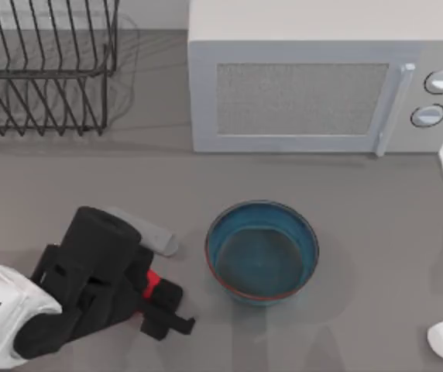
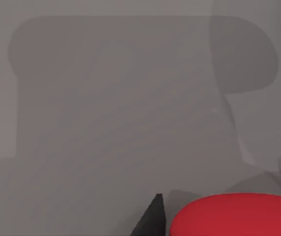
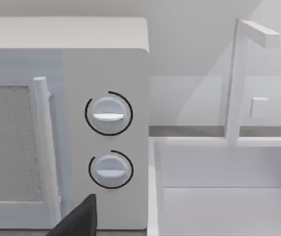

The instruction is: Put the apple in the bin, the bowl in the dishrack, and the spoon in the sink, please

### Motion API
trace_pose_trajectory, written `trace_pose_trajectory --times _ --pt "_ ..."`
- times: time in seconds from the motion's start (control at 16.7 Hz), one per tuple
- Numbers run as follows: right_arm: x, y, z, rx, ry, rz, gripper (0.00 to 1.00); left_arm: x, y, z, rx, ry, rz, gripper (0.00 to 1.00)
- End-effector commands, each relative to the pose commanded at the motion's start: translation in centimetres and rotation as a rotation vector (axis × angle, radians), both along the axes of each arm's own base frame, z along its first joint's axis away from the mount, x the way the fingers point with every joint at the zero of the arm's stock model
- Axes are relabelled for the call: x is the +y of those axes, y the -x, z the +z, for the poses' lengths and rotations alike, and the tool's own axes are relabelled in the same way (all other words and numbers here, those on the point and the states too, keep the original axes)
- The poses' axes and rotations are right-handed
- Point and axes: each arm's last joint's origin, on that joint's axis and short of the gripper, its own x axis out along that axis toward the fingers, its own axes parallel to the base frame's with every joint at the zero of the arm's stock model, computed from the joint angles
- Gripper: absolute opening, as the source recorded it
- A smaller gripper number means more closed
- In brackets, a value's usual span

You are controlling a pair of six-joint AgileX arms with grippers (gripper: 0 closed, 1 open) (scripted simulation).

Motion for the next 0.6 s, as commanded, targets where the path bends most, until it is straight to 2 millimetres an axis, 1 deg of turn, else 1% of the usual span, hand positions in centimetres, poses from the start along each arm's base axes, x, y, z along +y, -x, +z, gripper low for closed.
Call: trace_pose_trajectory --times 0.18,0.24,0.6 --pt "0.00 0.00 0.00 0.000 0.000 0.000 1.00 0.00 0.00 0.00 0.000 0.000 0.000 0.02" --pt "0.00 0.00 0.00 0.000 0.000 0.000 1.00 0.00 0.00 0.00 0.000 0.000 0.000 0.00" --pt "0.00 0.00 0.00 0.000 0.000 0.000 1.00 0.00 0.00 0.00 0.000 0.000 0.000 0.00"
